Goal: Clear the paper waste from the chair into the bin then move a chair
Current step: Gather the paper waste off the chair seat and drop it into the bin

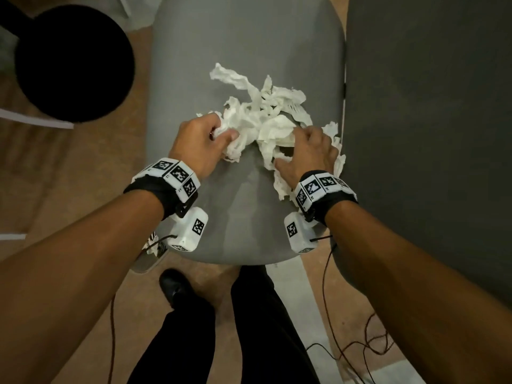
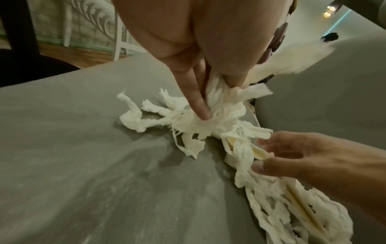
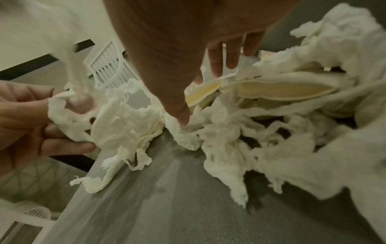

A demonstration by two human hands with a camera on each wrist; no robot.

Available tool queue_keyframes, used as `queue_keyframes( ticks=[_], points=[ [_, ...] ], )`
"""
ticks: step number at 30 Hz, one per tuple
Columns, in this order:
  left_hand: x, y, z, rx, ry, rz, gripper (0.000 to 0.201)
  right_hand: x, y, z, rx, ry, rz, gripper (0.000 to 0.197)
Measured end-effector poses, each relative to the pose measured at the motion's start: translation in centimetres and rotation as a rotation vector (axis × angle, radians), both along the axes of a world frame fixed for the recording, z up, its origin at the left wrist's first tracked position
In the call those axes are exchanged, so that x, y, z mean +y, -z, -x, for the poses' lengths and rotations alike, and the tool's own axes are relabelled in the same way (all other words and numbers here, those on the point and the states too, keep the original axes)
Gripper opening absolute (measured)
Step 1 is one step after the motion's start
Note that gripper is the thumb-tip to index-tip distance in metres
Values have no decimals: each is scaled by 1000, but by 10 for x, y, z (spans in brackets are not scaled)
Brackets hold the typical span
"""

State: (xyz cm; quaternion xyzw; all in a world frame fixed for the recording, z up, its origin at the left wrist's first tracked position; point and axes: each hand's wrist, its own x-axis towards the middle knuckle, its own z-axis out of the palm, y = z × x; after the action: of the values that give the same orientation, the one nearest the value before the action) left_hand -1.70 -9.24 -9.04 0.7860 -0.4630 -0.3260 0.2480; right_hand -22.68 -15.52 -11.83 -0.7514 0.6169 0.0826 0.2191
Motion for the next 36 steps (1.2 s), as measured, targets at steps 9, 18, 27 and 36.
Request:
queue_keyframes(
  ticks=[9, 18, 27, 36],
  points=[
    [39, 6, -4, -25, 26, -145, 39, -15, -1, -48, -11, -314, -21, 103],
    [68, 46, -12, -167, 269, -323, 43, -24, -3, -67, -130, -462, 106, 32],
    [69, 35, -21, -79, 30, -122, 36, -27, -16, -74, -478, -32, -141, 30],
    [62, 37, -24, -129, -91, -76, 13, -18, -12, -86, -238, -201, -144, 10]
  ],
)
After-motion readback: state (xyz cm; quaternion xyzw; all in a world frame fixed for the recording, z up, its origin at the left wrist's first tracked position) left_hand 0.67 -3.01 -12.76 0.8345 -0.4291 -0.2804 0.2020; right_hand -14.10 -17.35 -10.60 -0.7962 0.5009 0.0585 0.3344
